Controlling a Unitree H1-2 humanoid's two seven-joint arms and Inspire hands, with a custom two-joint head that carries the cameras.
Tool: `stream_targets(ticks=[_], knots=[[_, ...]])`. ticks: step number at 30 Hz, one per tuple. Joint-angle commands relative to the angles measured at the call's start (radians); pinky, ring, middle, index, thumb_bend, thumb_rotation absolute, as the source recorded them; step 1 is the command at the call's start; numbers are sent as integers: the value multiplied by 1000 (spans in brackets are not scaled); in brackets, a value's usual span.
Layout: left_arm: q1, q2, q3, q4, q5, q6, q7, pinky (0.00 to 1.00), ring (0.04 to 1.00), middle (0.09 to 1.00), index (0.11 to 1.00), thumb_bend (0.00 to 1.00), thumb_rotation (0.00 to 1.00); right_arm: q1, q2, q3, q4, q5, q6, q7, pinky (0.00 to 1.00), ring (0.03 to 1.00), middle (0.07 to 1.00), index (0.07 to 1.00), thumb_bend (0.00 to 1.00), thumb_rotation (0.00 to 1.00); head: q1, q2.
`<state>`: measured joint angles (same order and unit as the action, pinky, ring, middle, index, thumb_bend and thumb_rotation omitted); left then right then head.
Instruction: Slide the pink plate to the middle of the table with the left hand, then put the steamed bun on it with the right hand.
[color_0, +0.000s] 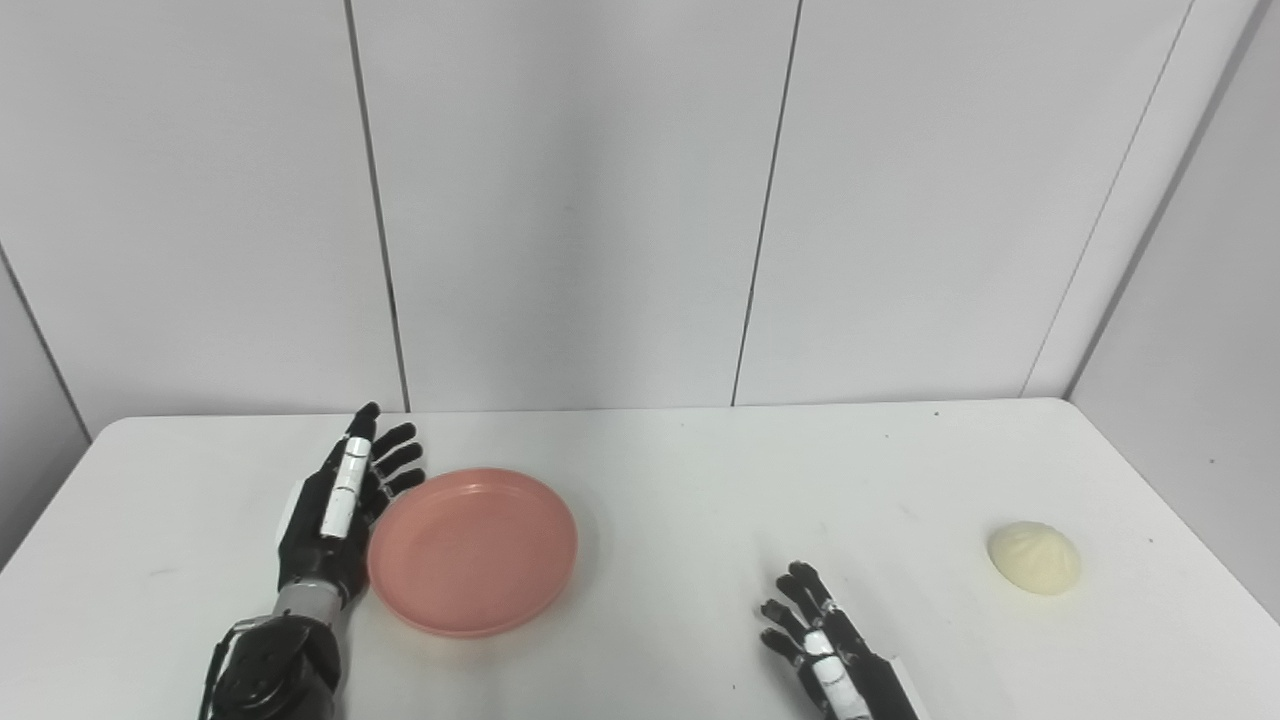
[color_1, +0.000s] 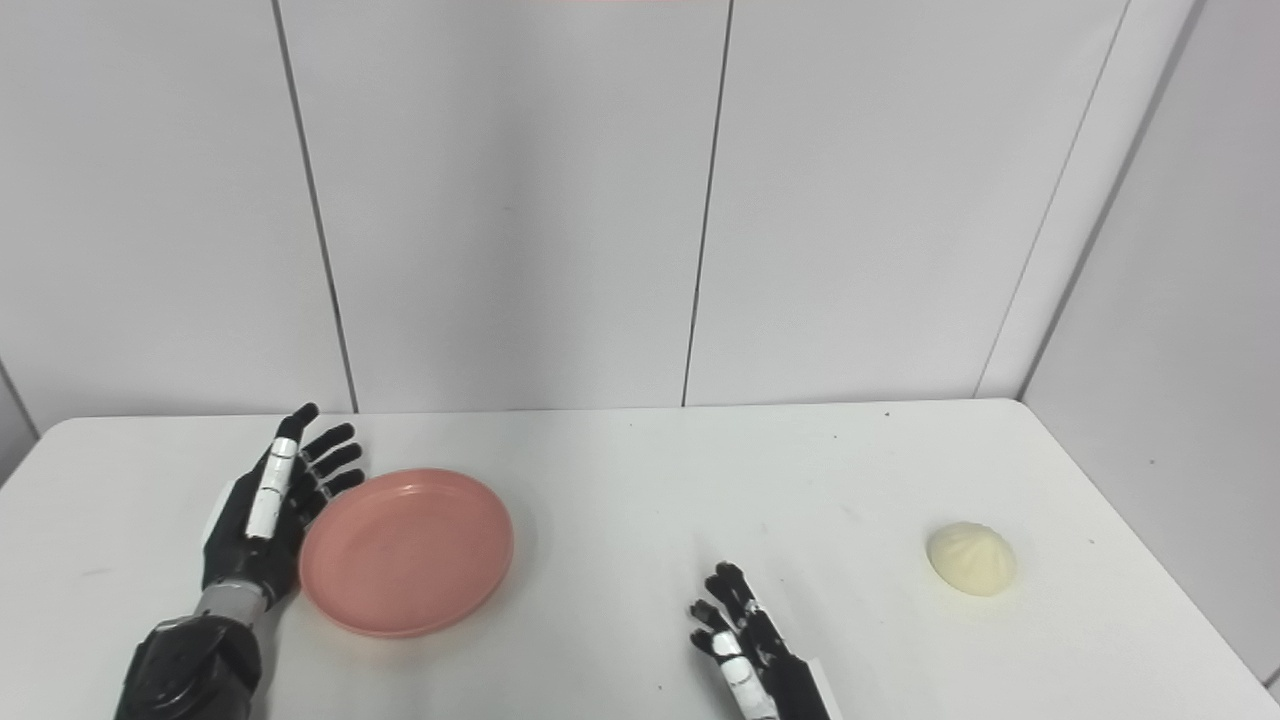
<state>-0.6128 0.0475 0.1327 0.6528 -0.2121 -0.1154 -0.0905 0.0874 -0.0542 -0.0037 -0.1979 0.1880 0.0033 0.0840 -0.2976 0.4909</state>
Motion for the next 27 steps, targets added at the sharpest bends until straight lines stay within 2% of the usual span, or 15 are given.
stream_targets(ticks=[1,5,16,20,24,27], knots=[[-28,-9,-5,-33,-12,5,-19,738,797,798,895,815,743,-9,19,4,-47,-6,2,-6,873,892,932,931,818,766,-12,1],[-27,-23,-9,-40,-17,11,-35,763,819,803,899,789,730,-11,23,14,-45,-20,-7,-12,871,889,929,931,806,776,-27,7],[-32,-68,-43,-23,26,14,-12,760,824,809,912,779,758,-8,28,23,-54,-29,4,-24,867,891,934,933,804,778,-57,16],[-42,-88,-44,11,39,-46,10,795,815,815,930,706,759,-8,34,25,-57,-34,10,-33,856,885,929,932,819,764,-75,20],[-61,-111,-43,68,54,-96,45,821,819,832,945,686,743,-9,38,25,-55,-34,11,-36,856,889,930,927,821,762,-86,21],[-71,-120,-43,94,46,-114,44,836,819,839,960,671,742,-10,38,24,-54,-37,9,-38,853,891,932,927,817,769,-90,20]])
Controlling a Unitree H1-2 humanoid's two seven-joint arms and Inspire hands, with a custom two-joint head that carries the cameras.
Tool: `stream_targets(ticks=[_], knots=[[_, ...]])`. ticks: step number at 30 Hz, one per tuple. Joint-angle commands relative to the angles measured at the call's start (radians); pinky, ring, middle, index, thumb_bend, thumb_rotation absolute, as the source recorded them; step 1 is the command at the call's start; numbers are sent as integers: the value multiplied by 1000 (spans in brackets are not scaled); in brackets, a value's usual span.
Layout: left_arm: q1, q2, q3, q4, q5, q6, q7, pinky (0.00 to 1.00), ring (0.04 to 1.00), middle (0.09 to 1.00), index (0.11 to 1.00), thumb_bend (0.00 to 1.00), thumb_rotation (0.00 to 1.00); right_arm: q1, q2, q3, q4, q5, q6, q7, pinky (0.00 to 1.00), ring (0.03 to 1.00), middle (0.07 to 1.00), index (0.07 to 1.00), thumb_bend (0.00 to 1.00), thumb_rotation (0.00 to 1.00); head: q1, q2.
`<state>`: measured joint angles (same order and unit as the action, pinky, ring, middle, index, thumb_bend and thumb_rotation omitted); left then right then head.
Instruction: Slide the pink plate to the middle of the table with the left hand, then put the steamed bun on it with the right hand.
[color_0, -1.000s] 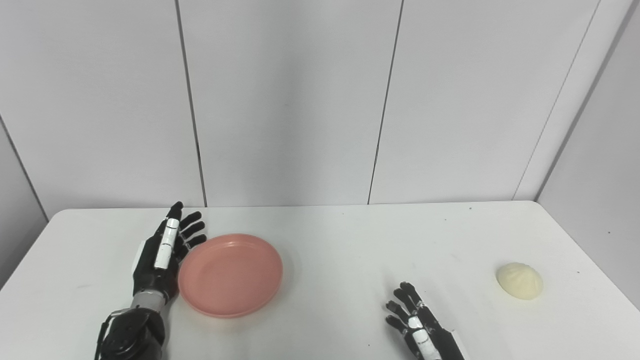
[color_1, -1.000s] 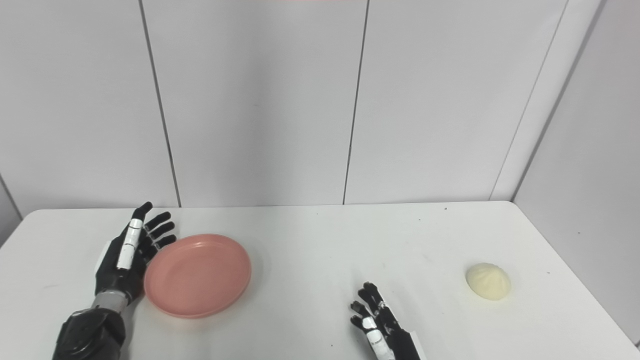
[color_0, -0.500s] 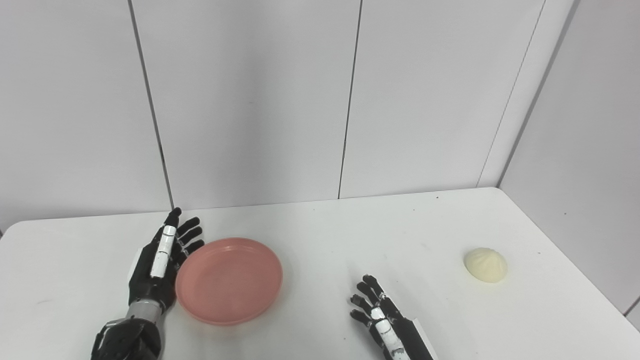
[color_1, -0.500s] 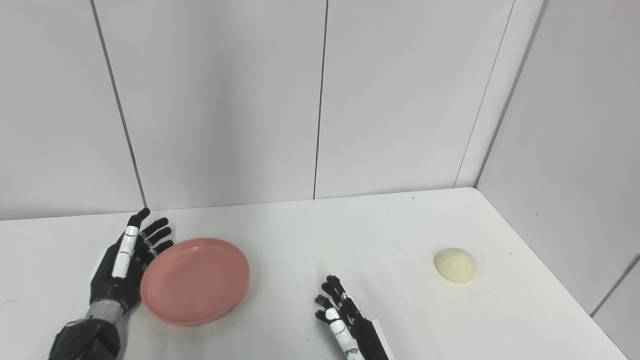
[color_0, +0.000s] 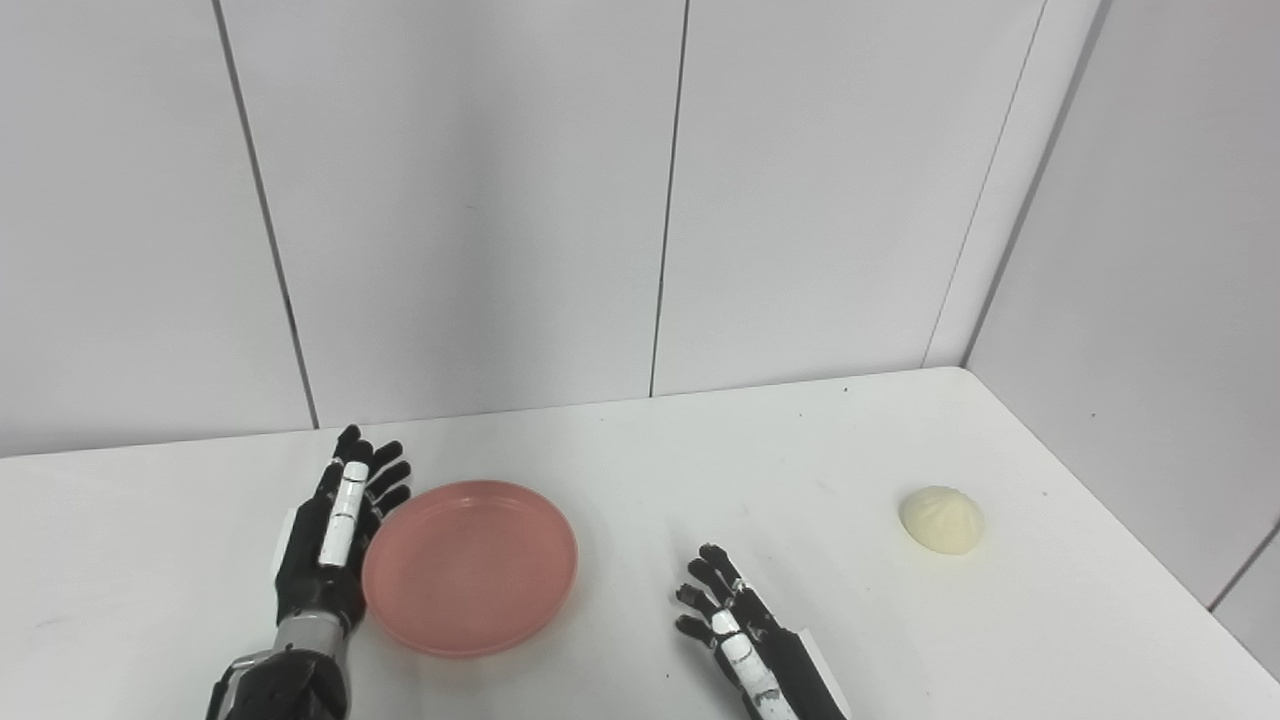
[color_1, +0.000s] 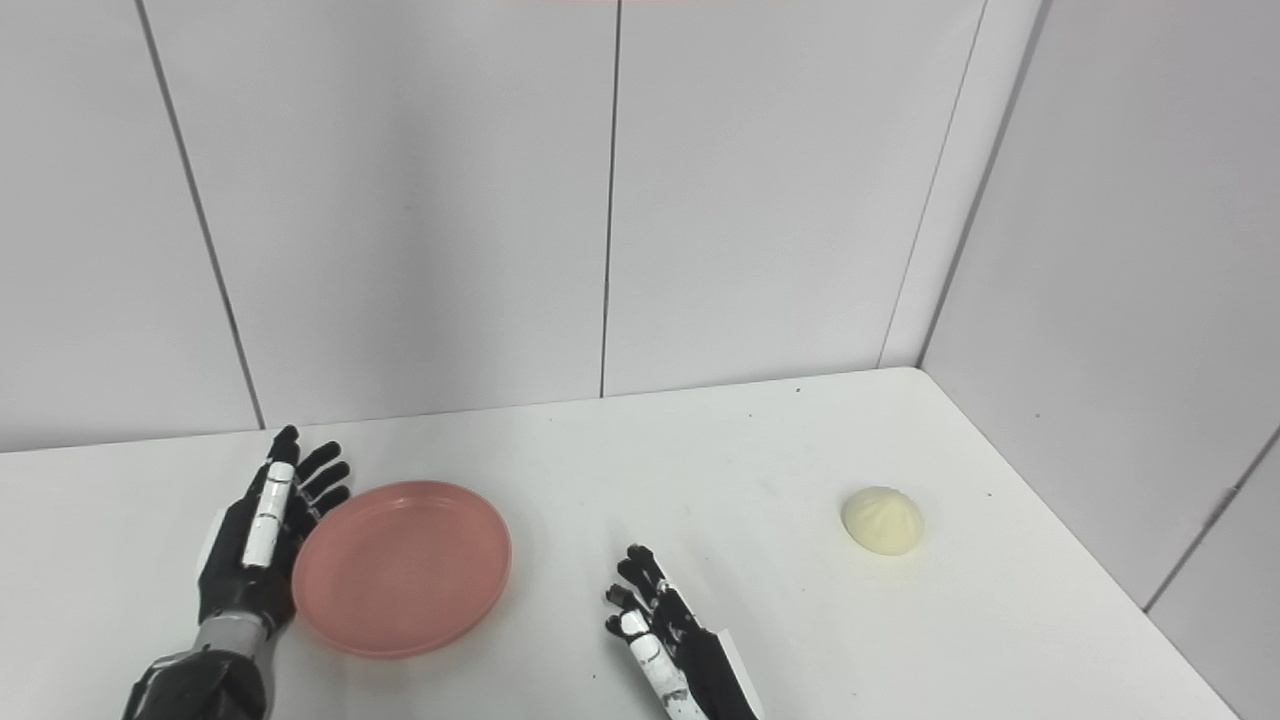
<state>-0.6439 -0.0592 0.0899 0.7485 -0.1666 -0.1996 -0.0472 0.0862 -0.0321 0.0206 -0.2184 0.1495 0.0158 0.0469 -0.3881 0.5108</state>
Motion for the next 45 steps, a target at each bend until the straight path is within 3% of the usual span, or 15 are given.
stream_targets(ticks=[1,11,16,18,20,24,28,32,36,41,43,45], knots=[[-43,-14,-1,6,-2,-36,-2,836,820,839,963,675,745,-9,15,-2,-32,3,-2,-1,854,892,931,927,820,768,1,0],[-34,9,4,14,-14,-49,-42,827,831,834,942,738,742,-25,3,-13,7,-1,-36,3,852,886,929,927,810,781,12,-22],[-28,6,5,3,-16,-53,-51,829,840,833,941,712,739,-27,-32,-5,45,-87,-154,13,827,880,927,924,758,760,19,-33],[-24,1,4,-7,-15,-50,-49,819,836,832,939,707,736,-26,-35,-10,32,-112,-171,4,817,876,921,916,771,753,23,-35],[-24,-1,4,-10,-16,-48,-49,824,833,838,938,706,740,-28,-38,-16,-12,-141,-163,-8,805,875,931,926,811,830,24,-35],[-29,-3,5,-1,-18,-54,-51,829,834,839,939,696,739,-58,-85,-45,-126,-277,-103,-29,758,848,916,934,833,872,26,-39],[-35,-5,4,14,-14,-64,-50,829,832,829,945,663,726,-104,-151,-68,-190,-378,-16,-9,732,834,892,916,933,850,29,-46],[-42,-6,9,37,-20,-78,-55,830,834,827,940,656,714,-186,-306,-74,-240,-563,71,69,736,832,891,897,963,783,27,-53],[-46,-7,10,49,-18,-90,-56,826,828,828,943,640,712,-281,-415,-79,-279,-705,172,149,733,827,873,864,994,730,29,-58],[-57,-8,19,80,-27,-115,-64,824,828,829,940,644,706,-380,-519,-73,-350,-817,338,310,746,865,881,862,1000,645,28,-65],[-60,-7,21,87,-29,-120,-67,827,830,834,941,654,703,-405,-551,-71,-359,-845,380,364,759,876,885,862,1000,617,28,-65],[-62,-7,21,93,-29,-123,-66,820,828,831,939,645,695,-435,-599,-65,-349,-872,413,431,733,864,874,815,1000,526,29,-64]])
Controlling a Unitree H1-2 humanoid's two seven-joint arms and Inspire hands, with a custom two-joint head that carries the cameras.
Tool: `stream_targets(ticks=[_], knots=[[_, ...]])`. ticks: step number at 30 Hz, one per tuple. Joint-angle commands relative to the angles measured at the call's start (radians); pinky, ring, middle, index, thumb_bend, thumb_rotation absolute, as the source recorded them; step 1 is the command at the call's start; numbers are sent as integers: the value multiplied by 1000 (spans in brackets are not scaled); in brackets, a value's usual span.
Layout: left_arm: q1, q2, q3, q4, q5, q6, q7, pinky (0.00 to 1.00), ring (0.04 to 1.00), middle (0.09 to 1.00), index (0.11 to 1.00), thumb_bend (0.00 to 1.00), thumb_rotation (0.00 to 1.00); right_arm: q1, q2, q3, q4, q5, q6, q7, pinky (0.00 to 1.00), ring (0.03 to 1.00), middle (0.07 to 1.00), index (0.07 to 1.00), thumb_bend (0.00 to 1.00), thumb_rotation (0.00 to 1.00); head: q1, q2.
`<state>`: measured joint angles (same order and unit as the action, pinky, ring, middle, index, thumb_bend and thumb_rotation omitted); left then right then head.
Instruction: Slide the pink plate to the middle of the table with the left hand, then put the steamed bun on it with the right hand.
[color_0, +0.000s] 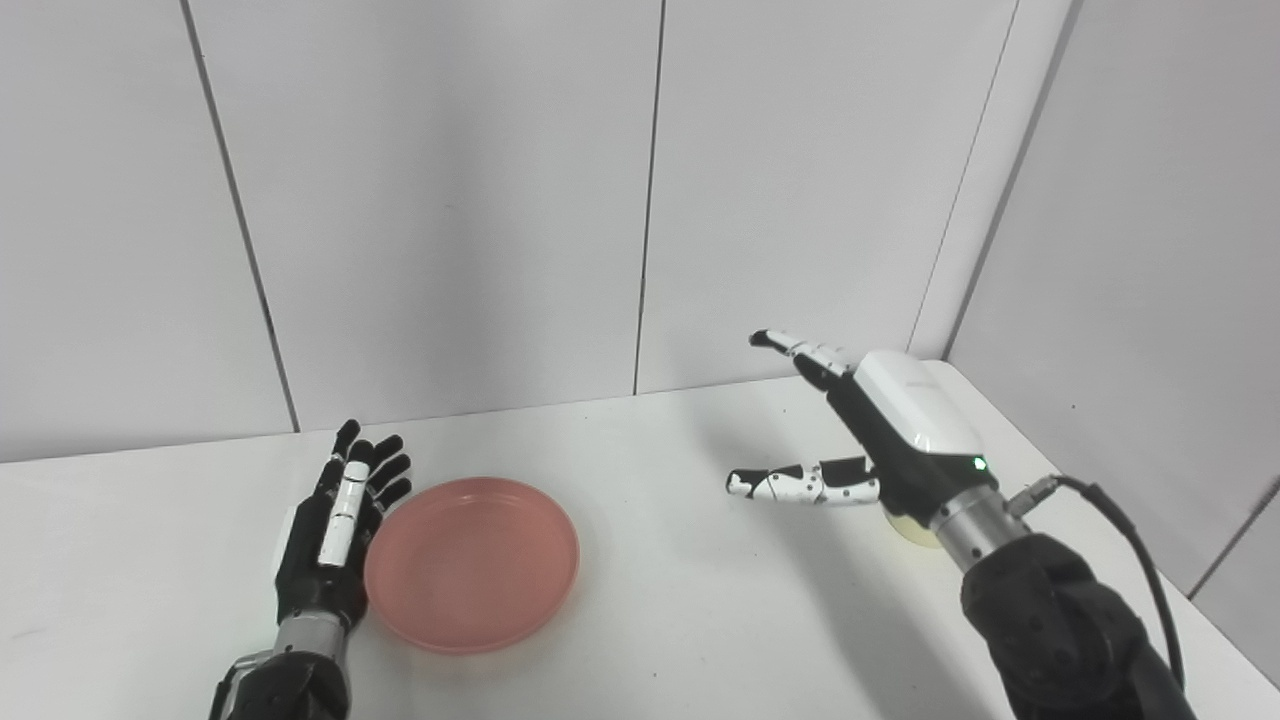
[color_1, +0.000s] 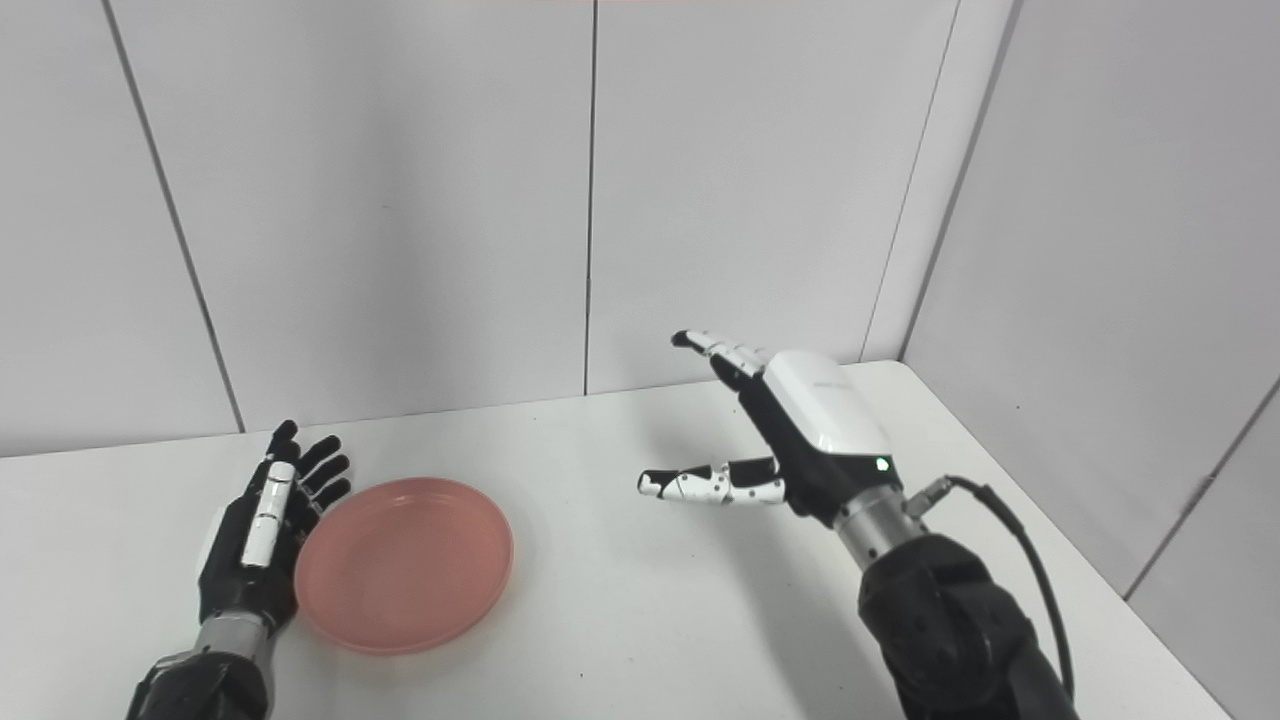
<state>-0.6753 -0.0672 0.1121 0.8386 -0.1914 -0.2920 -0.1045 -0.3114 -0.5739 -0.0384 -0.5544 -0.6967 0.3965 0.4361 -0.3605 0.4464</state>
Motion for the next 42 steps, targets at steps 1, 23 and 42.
stream_targets(ticks=[1,23,42], knots=[[-31,1,-2,4,-3,-31,-8,817,825,825,935,643,696,-51,-77,-3,-8,-41,51,78,732,865,873,809,1000,498,2,0],[-26,3,2,1,-11,-26,-33,823,829,840,950,651,692,-247,-157,-27,314,-316,73,478,583,788,863,844,1000,213,0,7],[-21,4,4,-3,-13,-15,-45,819,828,845,958,673,691,-248,-161,-45,519,-340,72,450,309,478,623,851,1000,225,-2,12]])
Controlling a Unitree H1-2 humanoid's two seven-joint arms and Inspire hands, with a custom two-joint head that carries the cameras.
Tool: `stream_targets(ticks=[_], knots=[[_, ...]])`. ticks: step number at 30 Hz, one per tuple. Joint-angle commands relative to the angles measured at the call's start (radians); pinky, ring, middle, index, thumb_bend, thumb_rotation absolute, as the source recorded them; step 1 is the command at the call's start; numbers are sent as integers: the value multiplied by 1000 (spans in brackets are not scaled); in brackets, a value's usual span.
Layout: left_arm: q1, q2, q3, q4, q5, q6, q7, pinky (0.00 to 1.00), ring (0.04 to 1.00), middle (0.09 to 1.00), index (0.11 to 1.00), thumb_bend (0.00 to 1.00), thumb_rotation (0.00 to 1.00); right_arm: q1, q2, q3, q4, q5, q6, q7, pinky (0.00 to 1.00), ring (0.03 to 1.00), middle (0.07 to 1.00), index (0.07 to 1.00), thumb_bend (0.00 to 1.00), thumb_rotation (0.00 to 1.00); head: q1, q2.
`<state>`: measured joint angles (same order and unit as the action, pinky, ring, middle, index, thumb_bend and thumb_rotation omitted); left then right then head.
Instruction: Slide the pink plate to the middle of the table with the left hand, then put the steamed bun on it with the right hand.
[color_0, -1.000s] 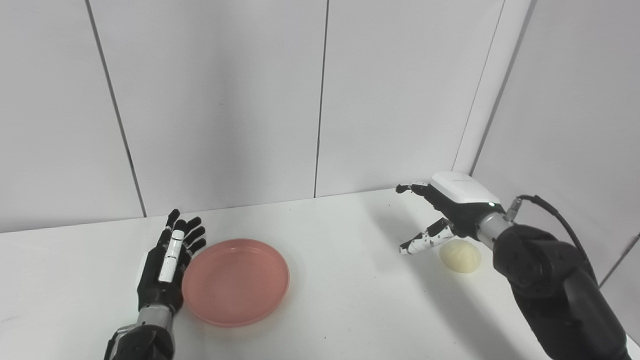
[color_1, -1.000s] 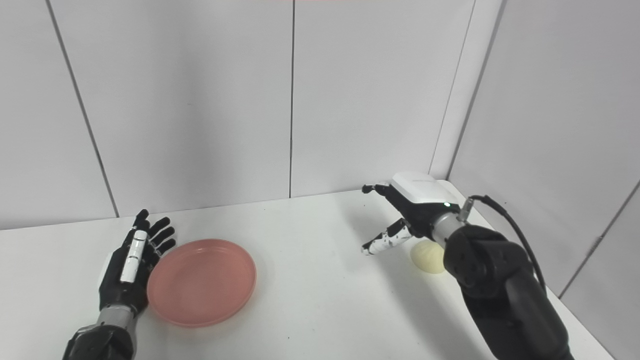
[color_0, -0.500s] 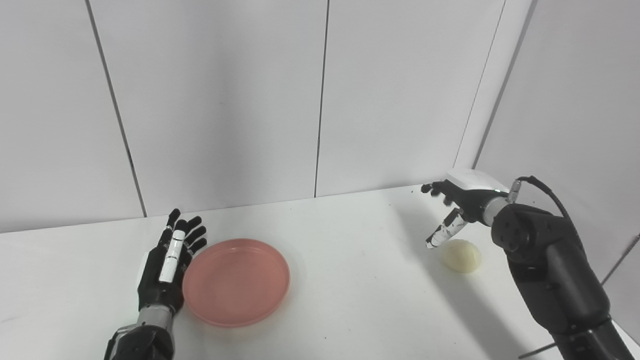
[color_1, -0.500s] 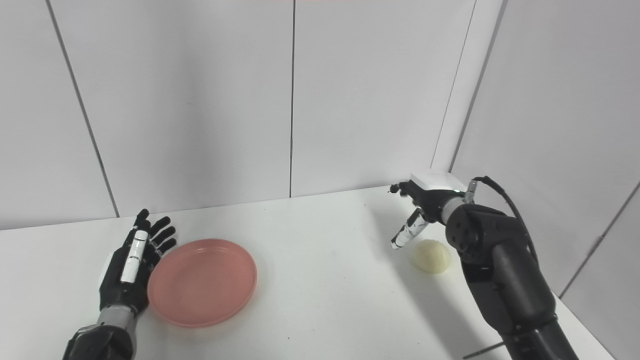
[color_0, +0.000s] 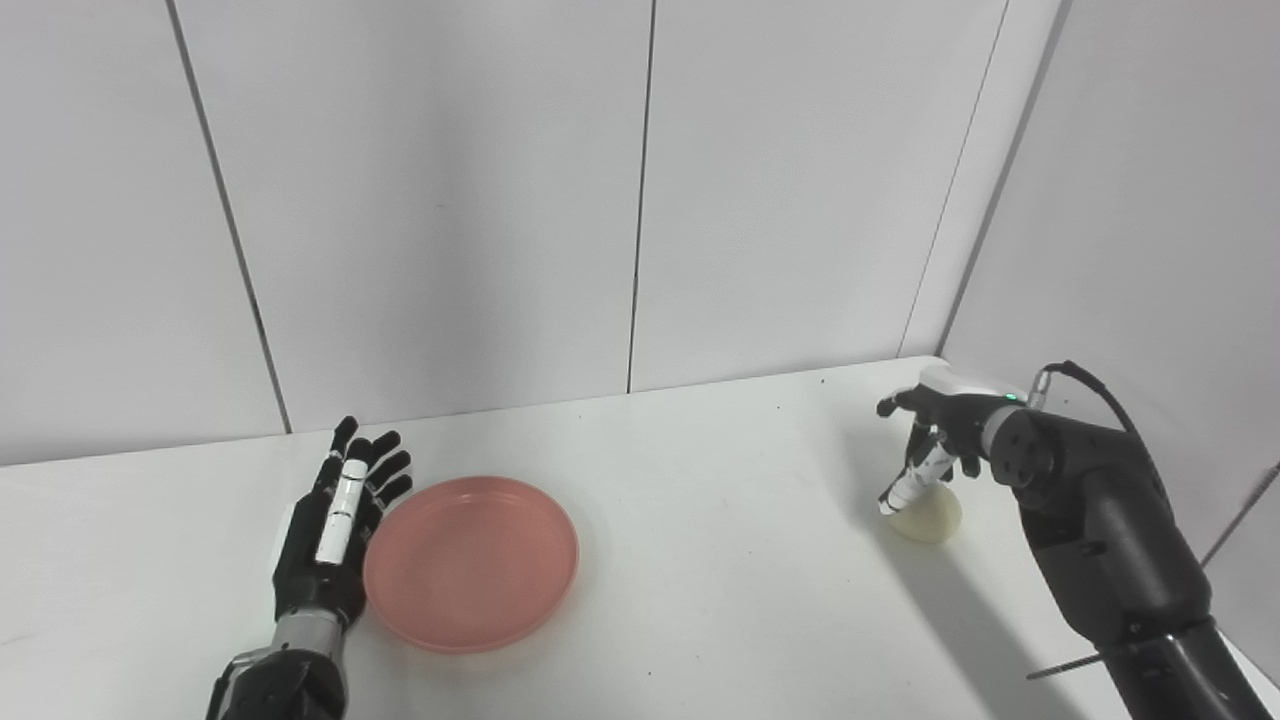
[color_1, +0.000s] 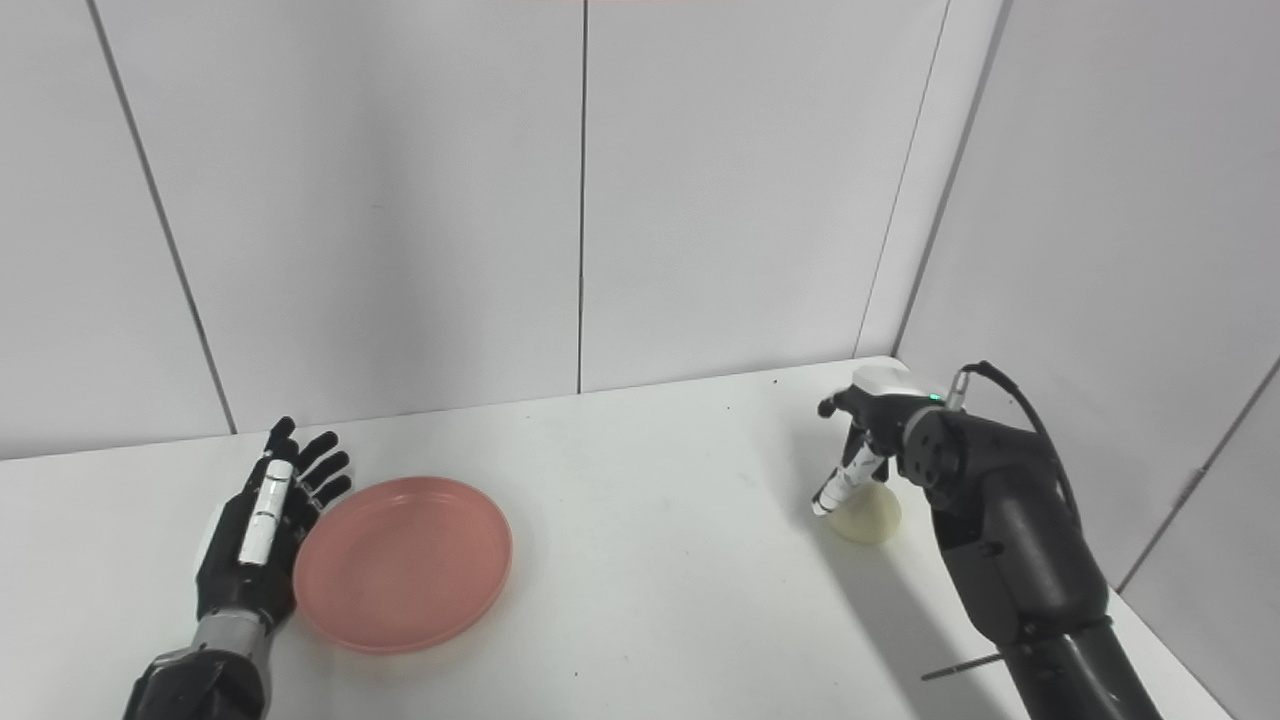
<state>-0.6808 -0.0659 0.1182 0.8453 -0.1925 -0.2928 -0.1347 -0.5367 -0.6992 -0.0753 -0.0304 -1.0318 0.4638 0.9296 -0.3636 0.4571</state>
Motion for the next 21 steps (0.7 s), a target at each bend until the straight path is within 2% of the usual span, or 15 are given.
stream_targets(ticks=[1,2,3,4,5,6,8,11,15,21], knots=[[-15,2,-1,-9,-13,-14,-16,822,829,846,961,672,689,-19,-37,-2,-2,-8,5,-56,309,479,618,847,1000,229,2,2],[-16,2,0,-8,-14,-15,-18,824,830,847,961,676,687,-16,-41,8,1,-11,5,-71,332,517,635,843,1000,241,2,2],[-16,2,1,-6,-14,-16,-19,826,831,846,957,684,686,-13,-47,20,9,-12,2,-87,398,608,691,839,1000,270,3,2],[-17,2,1,-5,-13,-15,-17,826,831,846,956,685,686,-9,-56,36,21,-17,-4,-105,409,623,700,838,1000,274,3,2],[-17,2,1,-5,-11,-15,-16,819,828,845,952,673,683,-7,-64,52,31,-19,-9,-119,552,752,794,835,1000,318,3,2],[-16,2,2,-5,-11,-13,-16,816,829,842,950,669,680,-4,-76,70,49,-11,-29,-138,798,857,856,837,1000,346,4,1],[-16,1,1,-6,-10,-12,-16,816,829,841,948,668,679,-1,-94,97,71,4,-49,-167,934,918,892,839,1000,362,4,0],[-16,0,0,-7,-10,-13,-16,815,830,841,947,659,681,2,-105,121,86,18,-50,-198,993,974,924,839,1000,382,4,-2],[-16,-1,1,-5,-9,-12,-14,810,831,841,947,638,677,10,-118,142,104,39,-56,-239,1000,981,934,844,1000,402,6,-5],[-17,0,-1,0,-5,-15,-11,816,833,849,953,654,683,10,-139,182,127,45,-55,-255,1000,990,941,846,1000,436,9,-6]])
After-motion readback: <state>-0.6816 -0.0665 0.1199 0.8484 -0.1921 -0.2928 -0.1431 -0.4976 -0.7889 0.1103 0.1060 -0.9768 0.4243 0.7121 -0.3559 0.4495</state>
